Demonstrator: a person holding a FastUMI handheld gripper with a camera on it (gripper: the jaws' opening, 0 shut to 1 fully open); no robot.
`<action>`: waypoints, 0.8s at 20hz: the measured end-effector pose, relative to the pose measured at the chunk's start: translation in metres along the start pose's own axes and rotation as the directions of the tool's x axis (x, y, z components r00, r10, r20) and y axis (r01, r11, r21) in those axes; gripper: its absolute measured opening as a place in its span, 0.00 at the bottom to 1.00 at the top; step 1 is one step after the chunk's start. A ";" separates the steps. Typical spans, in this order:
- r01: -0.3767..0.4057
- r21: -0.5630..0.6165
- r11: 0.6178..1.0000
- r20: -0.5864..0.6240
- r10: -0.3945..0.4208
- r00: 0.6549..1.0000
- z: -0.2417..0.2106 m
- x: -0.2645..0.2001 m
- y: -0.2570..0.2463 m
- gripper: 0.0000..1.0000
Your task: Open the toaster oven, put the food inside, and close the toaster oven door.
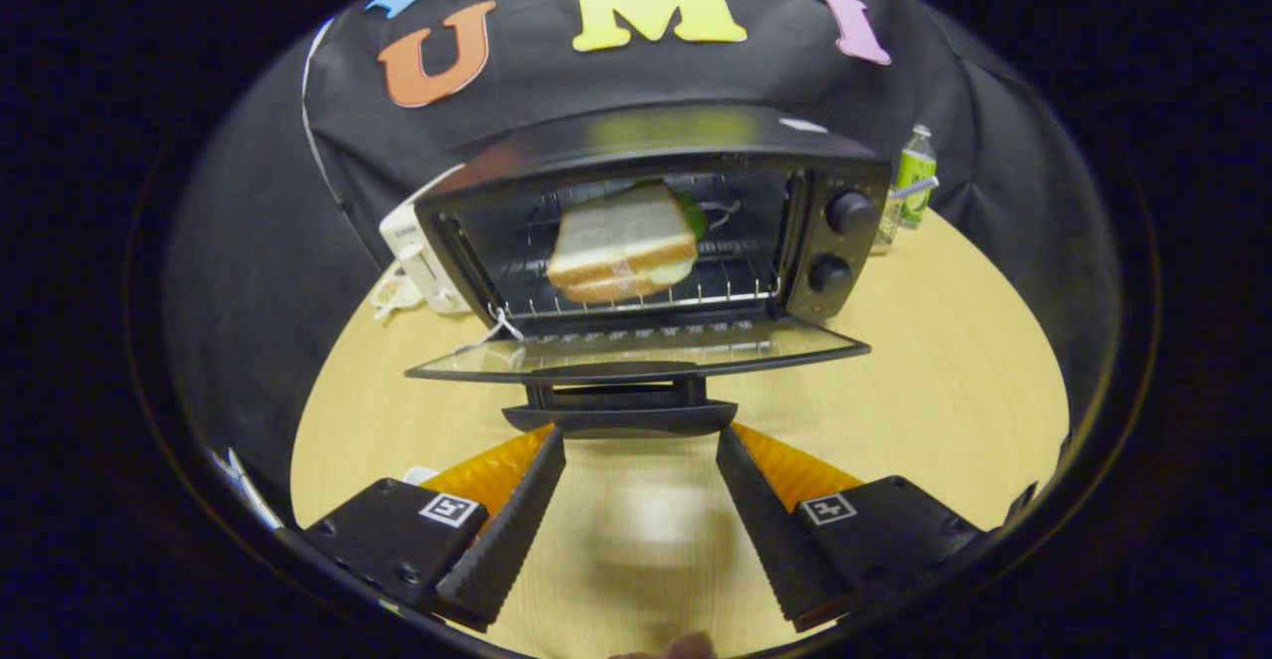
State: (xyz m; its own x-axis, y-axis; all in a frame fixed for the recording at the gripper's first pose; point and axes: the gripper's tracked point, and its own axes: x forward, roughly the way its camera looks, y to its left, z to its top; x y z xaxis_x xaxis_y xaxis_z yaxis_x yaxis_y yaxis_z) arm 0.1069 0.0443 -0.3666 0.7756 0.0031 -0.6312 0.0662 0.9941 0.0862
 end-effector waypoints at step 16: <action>-0.053 -0.129 0.990 0.396 0.100 0.913 0.192 -0.131 0.050 1.00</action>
State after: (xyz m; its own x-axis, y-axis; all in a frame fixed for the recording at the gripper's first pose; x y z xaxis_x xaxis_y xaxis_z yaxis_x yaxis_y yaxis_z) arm 0.1293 0.0728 -0.1315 0.9632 0.0596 -0.2622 -0.0566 0.9982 0.0191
